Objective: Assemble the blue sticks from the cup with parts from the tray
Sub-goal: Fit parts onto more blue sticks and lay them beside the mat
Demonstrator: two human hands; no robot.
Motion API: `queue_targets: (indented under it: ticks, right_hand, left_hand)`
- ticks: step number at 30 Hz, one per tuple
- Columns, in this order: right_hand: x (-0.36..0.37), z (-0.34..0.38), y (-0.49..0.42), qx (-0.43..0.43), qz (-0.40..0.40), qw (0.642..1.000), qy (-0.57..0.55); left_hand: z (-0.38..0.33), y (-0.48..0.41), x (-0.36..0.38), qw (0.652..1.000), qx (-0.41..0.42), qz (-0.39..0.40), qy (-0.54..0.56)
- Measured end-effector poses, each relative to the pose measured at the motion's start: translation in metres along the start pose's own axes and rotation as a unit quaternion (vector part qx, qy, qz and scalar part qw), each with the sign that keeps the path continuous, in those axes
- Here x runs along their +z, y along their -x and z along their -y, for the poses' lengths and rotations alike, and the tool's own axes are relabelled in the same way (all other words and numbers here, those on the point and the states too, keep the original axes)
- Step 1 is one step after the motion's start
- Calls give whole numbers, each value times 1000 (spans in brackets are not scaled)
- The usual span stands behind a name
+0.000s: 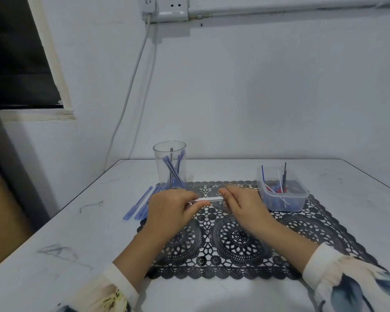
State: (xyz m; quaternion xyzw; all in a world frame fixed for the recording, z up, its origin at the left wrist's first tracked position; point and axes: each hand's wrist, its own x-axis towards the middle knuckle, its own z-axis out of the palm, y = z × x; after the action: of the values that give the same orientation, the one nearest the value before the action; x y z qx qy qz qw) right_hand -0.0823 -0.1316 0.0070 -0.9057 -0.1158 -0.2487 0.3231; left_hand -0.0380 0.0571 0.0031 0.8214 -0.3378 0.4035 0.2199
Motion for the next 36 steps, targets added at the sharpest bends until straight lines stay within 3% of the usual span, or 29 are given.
queue_targets:
  ticks: [6, 8, 12, 15, 17, 20, 25, 29, 33, 36]
  right_hand:
    - [-10, 5, -6, 42, 37, 998, 7]
    - [-10, 9, -6, 108, 64, 990, -56]
    - [-12, 14, -4, 221, 119, 939, -235]
    - [-7, 11, -2, 92, 40, 985, -139]
    - [-4, 6, 0, -18, 10, 996, -81]
    - [0, 0, 0, -63, -1, 997, -34]
    - [-2, 9, -3, 75, 50, 989, -120]
    - [-4, 16, -4, 185, 87, 928, -312]
    - [1, 13, -3, 216, 96, 905, -352]
    - [12, 11, 5, 211, 40, 922, -323]
  left_hand:
    - [0, 0, -1, 998, 54, -26, 15]
    - [2, -1, -2, 996, 79, -38, 5]
    - [5, -1, -3, 991, 122, -45, -27]
    - [4, -1, -4, 996, 79, -48, -1]
    - [5, -1, -4, 997, 47, -51, 23]
    - [6, 0, -3, 997, 45, -56, 28]
    - [7, 0, -2, 993, 88, -74, -21]
    - [8, 0, -1, 986, 125, -87, -68]
    - [10, 0, 1, 984, 144, -71, -79]
    - [11, -1, 0, 987, 138, -50, -73]
